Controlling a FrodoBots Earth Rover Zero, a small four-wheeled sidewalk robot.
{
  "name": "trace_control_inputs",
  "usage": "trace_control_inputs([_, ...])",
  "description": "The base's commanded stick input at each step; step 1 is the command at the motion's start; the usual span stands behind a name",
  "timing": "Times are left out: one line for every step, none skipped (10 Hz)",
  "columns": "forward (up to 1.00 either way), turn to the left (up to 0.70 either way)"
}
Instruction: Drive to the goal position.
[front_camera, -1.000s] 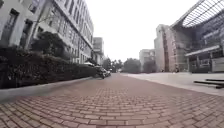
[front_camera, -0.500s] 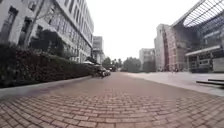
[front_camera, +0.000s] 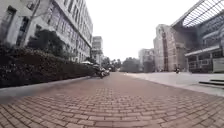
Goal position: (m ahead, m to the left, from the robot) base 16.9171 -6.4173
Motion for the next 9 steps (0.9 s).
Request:
trace_control_inputs([0.45, 0.00])
trace_control_inputs([0.45, 0.00])
trace_control_inputs([0.45, 0.00])
trace_control_inputs([0.45, 0.00])
trace_control_inputs([0.45, 0.00])
trace_control_inputs([0.45, 0.00])
trace_control_inputs([0.45, 0.00])
trace_control_inputs([0.45, 0.00])
trace_control_inputs([0.45, 0.00])
